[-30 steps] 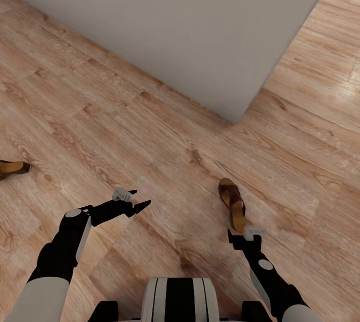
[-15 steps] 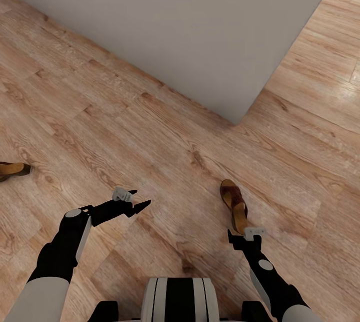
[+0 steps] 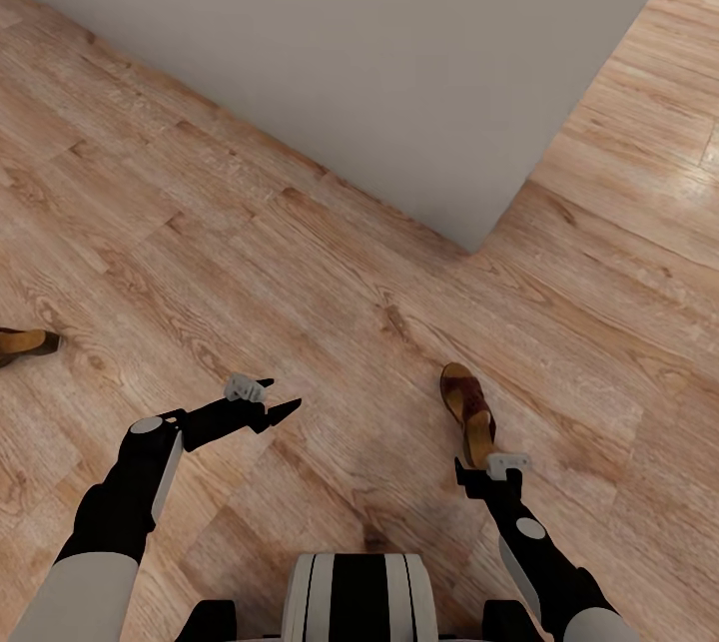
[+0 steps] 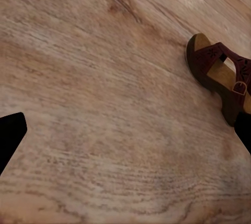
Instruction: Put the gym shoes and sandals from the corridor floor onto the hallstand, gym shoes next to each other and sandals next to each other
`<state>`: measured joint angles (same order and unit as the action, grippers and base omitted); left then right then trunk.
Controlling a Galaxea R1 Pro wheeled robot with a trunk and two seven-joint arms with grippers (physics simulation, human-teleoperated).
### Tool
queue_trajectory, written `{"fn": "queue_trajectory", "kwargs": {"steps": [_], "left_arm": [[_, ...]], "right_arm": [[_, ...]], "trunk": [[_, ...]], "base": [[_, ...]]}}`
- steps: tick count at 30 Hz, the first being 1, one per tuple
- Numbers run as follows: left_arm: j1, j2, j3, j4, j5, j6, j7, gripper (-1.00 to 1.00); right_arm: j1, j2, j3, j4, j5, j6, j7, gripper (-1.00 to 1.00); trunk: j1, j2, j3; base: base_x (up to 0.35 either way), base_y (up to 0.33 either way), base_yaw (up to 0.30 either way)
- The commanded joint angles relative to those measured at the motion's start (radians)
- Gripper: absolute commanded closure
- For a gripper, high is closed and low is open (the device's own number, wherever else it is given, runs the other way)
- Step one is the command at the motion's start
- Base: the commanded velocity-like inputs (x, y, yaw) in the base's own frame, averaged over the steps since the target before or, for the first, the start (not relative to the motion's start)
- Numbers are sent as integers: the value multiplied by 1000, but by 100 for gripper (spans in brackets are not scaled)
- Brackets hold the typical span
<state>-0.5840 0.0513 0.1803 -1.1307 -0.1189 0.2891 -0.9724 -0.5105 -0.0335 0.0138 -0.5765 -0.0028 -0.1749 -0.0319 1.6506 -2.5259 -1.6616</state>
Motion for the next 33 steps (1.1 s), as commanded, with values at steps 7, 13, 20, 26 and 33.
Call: {"fn": "queue_trajectory", "kwargs": {"steps": [7,13,20,26,33], "left_arm": [[0,-1,3,-1,-4,10,-6,-100],[0,-1,2,-1,-4,9,-9,-100],[0,-1,2,-1,-4,10,-8,-100],[1,0,2,-1,-4,10,-8,-100],[1,1,5,-1,-4,13,-8,-100]], "right_arm": [[0,-1,0,1,0,-2,-3,100],[0,-9,0,1,0,-3,-3,100],[0,-10,1,3,0,-3,-2,100],[0,-10,1,3,-1,-3,-2,100],[0,-9,2,3,-2,-3,-2,100]], "trunk": [[0,0,0],[0,0,0],[0,0,0],[0,0,0],[-3,1,23]], "base": [[2,0,0],[0,0,0],[0,0,0],[0,0,0],[0,0,0]]}}
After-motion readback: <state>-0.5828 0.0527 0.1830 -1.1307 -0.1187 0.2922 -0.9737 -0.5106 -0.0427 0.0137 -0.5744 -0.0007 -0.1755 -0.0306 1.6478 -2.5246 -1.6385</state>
